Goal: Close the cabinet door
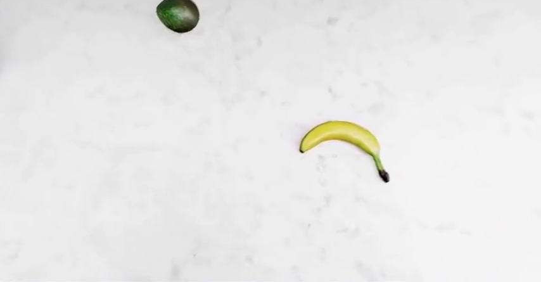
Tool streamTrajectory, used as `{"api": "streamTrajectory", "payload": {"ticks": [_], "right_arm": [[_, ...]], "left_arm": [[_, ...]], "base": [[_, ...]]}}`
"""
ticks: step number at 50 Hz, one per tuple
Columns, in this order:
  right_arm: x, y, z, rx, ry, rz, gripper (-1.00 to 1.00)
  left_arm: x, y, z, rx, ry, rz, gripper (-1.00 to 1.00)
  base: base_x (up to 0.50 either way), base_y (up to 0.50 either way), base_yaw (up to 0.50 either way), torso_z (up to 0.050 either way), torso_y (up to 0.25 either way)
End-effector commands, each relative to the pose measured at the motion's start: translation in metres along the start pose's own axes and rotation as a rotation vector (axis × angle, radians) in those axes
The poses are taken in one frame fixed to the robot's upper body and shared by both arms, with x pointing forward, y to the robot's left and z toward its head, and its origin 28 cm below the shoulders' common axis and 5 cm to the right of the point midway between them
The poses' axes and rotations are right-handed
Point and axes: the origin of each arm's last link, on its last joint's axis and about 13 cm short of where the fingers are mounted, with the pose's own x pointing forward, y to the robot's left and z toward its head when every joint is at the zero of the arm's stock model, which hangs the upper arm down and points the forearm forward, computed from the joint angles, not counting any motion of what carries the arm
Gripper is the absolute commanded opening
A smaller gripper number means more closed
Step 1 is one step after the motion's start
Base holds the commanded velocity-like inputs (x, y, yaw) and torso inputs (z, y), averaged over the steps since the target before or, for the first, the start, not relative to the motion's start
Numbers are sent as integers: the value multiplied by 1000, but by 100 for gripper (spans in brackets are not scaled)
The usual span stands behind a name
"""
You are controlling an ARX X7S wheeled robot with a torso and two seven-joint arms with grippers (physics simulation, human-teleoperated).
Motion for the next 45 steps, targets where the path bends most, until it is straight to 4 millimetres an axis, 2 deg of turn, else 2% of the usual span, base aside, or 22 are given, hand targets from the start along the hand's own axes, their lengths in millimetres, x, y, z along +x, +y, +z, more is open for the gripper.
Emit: {"api": "streamTrajectory", "payload": {"ticks": [1,2,3,12,30,31,38,45], "right_arm": [[-2,5,0,6,14,19,100],[-2,6,0,6,15,20,100],[-2,6,0,6,17,22,100],[-3,7,0,8,25,29,100],[-4,10,0,13,33,39,100],[-7,17,0,25,54,70,100],[-8,21,1,29,60,86,100],[-9,23,1,30,66,95,100]], "left_arm": [[-11,-28,-7,3,71,-224,100],[-11,-28,-6,-6,70,-219,100],[-8,-27,3,-132,71,-186,100],[-12,-28,24,-156,19,-210,100],[-15,-29,28,-136,7,-230,100],[9,0,30,-48,-17,-98,100],[19,18,29,57,-26,-51,100],[32,46,33,130,-49,66,100]], "base": [[0,0,0,45,-111],[0,0,0,45,-113],[0,0,0,45,-111],[0,0,0,45,-112],[0,0,0,45,-111],[0,0,0,47,-102],[0,0,0,47,-98],[0,0,0,50,-54]]}}
